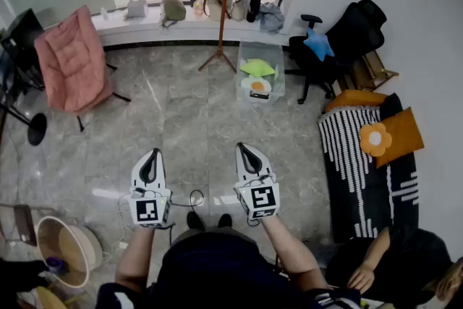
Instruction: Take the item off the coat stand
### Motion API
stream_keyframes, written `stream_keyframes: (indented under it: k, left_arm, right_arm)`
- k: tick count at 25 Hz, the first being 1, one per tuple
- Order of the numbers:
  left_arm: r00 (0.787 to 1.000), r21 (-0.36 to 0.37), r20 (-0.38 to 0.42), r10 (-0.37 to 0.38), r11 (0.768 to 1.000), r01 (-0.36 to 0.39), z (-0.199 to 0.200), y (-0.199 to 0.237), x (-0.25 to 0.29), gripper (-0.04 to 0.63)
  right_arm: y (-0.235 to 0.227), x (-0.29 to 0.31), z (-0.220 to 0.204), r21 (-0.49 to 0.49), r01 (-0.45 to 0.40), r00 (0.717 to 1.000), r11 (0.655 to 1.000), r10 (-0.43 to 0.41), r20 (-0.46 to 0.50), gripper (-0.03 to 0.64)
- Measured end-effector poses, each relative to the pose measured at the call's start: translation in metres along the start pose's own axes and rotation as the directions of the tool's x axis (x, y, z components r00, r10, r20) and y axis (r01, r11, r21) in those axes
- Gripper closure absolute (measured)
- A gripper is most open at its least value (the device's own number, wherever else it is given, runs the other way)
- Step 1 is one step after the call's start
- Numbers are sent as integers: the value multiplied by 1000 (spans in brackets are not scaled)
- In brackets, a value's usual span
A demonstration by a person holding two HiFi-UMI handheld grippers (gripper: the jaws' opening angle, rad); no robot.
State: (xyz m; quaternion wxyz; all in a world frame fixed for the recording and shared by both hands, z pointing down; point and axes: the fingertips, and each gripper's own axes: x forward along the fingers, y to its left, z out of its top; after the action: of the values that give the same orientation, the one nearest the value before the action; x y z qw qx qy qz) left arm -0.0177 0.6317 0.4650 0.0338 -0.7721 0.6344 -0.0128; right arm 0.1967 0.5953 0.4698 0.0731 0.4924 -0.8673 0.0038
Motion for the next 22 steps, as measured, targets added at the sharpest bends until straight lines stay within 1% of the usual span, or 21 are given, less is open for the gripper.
stream_keyframes:
  k: [10,18,22]
  left_arm:
    - [1000,4,-13,2,1000,-2,-1,1,-2,571]
    - [1000,9,-6,3,1000,-3,1,0,1,571]
    - [1000,19,-4,2,1000,-2,3,1,-1,571]
  right_arm:
    - [2,1,0,-6,-1,1000,1000,1,-8,600]
    - [-1,6,-2,-8,-6,1000,1000,6,-7,600]
    - [4,5,7,17,-30,999,999,29,42,600]
